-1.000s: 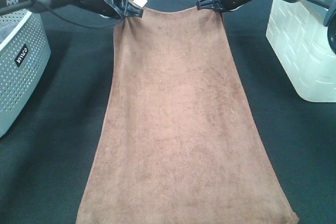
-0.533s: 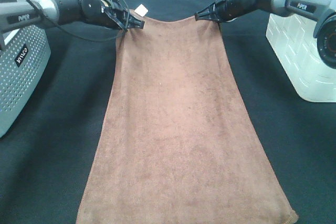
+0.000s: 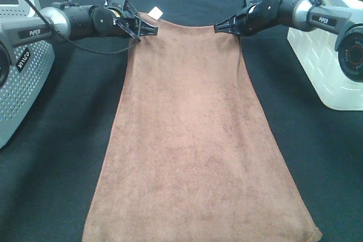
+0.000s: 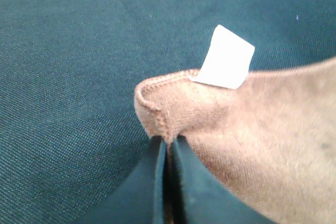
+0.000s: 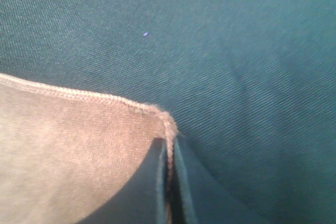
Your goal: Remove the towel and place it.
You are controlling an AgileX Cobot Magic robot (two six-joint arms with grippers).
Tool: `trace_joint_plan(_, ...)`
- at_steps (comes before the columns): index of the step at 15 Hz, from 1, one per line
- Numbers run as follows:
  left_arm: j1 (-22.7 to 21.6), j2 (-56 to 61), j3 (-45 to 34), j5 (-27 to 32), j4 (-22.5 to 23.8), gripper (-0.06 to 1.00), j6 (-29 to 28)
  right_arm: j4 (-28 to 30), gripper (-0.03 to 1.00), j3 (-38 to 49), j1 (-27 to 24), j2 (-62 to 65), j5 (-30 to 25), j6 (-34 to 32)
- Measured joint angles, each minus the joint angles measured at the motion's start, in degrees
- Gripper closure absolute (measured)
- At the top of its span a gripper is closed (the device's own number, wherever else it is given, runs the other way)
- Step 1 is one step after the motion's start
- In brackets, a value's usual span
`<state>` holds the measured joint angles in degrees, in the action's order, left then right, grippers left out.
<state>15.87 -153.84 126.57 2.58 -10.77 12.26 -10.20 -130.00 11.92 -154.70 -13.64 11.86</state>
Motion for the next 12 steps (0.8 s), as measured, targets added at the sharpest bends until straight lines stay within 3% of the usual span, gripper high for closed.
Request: trace_joint_plan(12,0.00,-2.75,0.00,-4.07,-0.17,0.94,0.00,-0.40,0.94,0.00,-0.06,-0.29,1.03,0.00)
